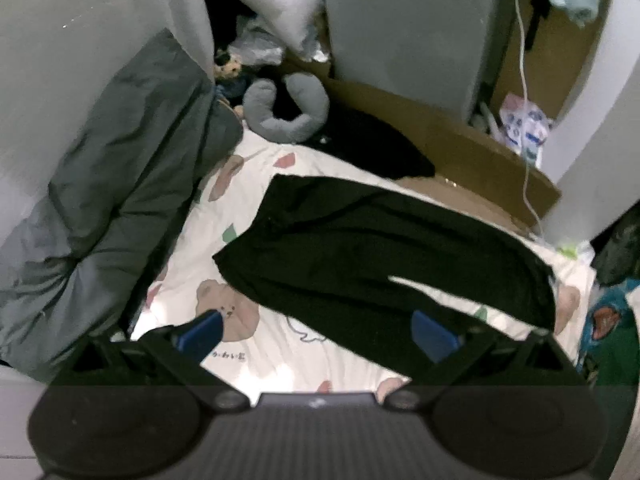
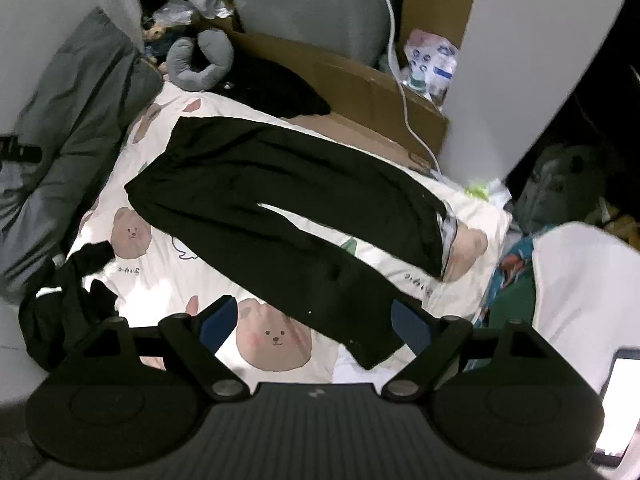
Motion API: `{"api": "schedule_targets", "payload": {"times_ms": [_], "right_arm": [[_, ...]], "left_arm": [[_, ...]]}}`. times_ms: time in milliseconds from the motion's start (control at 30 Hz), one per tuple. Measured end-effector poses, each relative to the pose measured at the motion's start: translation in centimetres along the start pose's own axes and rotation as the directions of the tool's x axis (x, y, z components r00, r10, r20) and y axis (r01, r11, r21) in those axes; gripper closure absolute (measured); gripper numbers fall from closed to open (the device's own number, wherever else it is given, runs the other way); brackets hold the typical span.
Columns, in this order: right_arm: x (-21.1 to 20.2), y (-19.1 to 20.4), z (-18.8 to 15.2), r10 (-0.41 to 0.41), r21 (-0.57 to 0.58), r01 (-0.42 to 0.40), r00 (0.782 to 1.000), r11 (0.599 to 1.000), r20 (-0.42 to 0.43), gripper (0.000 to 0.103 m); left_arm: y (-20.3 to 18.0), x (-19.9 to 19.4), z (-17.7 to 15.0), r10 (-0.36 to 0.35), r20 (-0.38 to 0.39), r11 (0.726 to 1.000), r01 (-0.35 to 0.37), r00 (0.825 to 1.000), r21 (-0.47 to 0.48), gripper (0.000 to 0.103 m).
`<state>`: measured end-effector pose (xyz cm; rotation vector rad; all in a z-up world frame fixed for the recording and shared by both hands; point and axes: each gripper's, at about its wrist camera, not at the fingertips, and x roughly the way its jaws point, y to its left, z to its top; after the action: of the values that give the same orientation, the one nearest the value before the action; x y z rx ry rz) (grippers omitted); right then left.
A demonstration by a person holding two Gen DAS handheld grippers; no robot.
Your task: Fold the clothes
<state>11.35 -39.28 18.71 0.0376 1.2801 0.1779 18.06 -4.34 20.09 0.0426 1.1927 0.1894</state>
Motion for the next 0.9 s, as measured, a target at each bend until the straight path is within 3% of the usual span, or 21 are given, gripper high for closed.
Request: {"api": "schedule_targets", "payload": {"times_ms": [133,467,600,900], "right_arm": [[0.9,0.9,-0.4,-0.016,0.018,0.016,1.0,1.0,0.01,0.015],[3.7,2.1,-0.2,0.002,0.049,-0.003,1.0,0.999,0.014,0.015],[4.5,2.6,0.1,-0.003,0.066,0.003,1.0,0.998,0.014,0.015],[5.6,3.6,0.8,0.02,0.037,-0.02,1.0,0.999,0.011,0.015]], "left_arm": [[0.6,1.9,-0.6,0.002,-0.025,1.0,-0.002,1.0,-0.005,0.001],[-0.6,4.7,-3.0,0.005,-0.077,0.995,0.002,0.997,0.097,0.001],[-1.2,5.2,-3.5,-0.001,-0.09,0.989,0.014,0.996,0.149,0.001],[-1.7,5.5,-3.6,-0.001,-0.084,0.985,0.015,0.996,0.169,0.003]]}}
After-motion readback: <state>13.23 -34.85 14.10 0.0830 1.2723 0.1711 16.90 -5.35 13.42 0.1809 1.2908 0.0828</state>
